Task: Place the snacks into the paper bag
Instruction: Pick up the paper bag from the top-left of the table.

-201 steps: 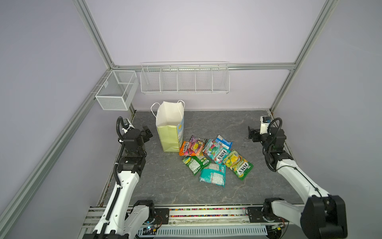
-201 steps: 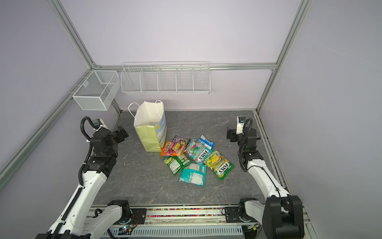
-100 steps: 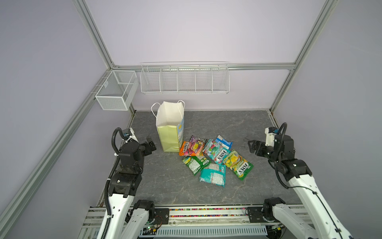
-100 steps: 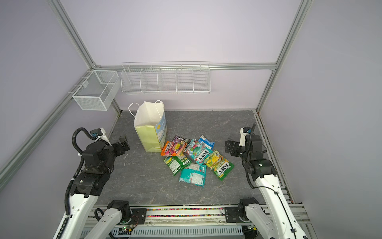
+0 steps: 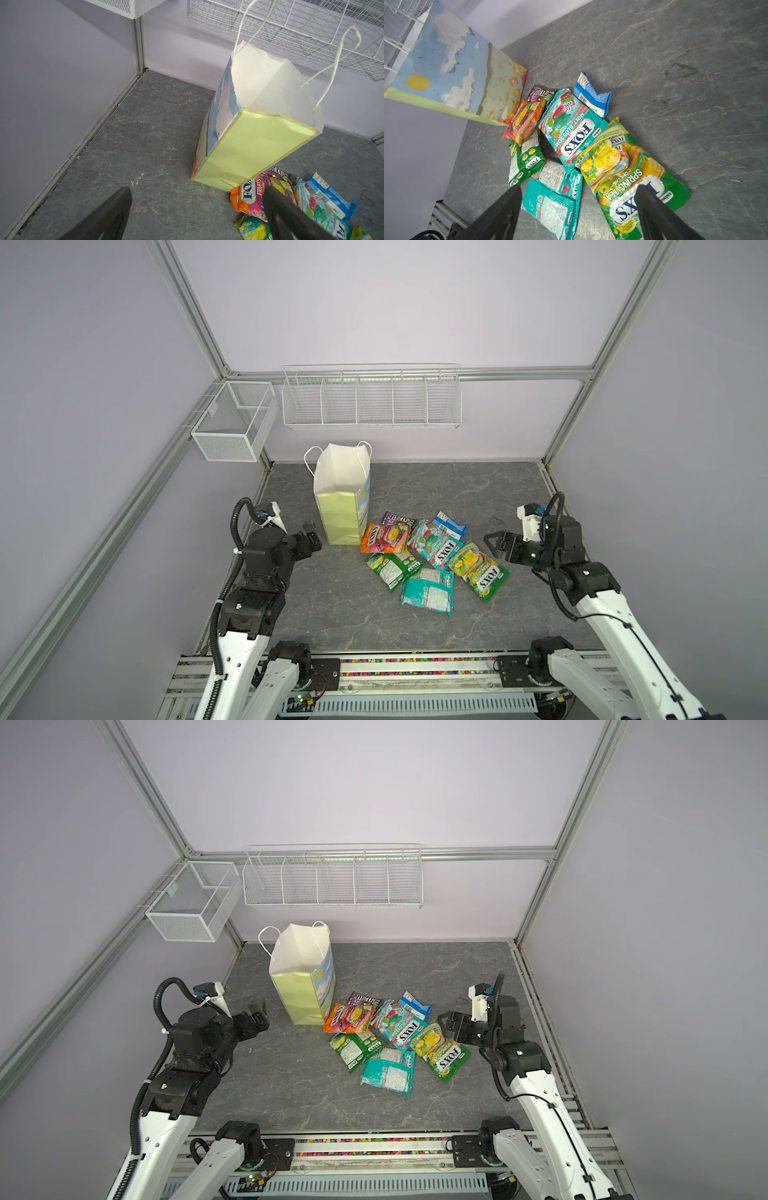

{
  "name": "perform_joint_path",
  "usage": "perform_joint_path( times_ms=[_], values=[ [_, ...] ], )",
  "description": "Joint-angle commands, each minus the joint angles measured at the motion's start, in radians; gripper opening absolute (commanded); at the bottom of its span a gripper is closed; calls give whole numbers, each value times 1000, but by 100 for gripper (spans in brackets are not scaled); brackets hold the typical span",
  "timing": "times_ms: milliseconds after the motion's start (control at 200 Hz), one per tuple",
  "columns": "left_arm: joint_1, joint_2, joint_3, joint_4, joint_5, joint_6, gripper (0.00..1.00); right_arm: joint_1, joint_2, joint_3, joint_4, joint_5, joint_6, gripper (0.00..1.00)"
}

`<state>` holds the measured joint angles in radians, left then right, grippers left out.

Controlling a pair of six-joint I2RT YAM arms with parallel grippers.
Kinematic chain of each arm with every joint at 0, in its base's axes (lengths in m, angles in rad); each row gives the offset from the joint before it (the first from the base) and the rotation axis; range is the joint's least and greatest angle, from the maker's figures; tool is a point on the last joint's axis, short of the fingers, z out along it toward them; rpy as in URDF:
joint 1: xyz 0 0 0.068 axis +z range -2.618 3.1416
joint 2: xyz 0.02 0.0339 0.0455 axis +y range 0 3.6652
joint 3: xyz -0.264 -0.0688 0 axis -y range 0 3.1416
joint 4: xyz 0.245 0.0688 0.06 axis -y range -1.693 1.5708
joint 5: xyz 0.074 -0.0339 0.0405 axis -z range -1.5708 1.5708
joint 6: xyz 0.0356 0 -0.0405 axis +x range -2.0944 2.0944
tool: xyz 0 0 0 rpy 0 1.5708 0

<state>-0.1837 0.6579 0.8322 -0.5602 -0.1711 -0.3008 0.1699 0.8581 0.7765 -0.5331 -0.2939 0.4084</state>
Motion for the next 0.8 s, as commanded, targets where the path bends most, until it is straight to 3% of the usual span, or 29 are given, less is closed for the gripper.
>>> perform_joint_path(
  times_ms=[0, 365, 795],
  values=[
    [-3, -12, -1, -21, 55, -28, 98, 20, -17, -23, 28, -73, 8, 88],
    [-3, 6, 88, -69, 93, -46, 97, 58, 11, -23, 22, -94, 15, 88],
    [-3, 307, 394, -183, 96, -64, 95, 129, 43, 30, 25, -82, 8, 91]
  ],
)
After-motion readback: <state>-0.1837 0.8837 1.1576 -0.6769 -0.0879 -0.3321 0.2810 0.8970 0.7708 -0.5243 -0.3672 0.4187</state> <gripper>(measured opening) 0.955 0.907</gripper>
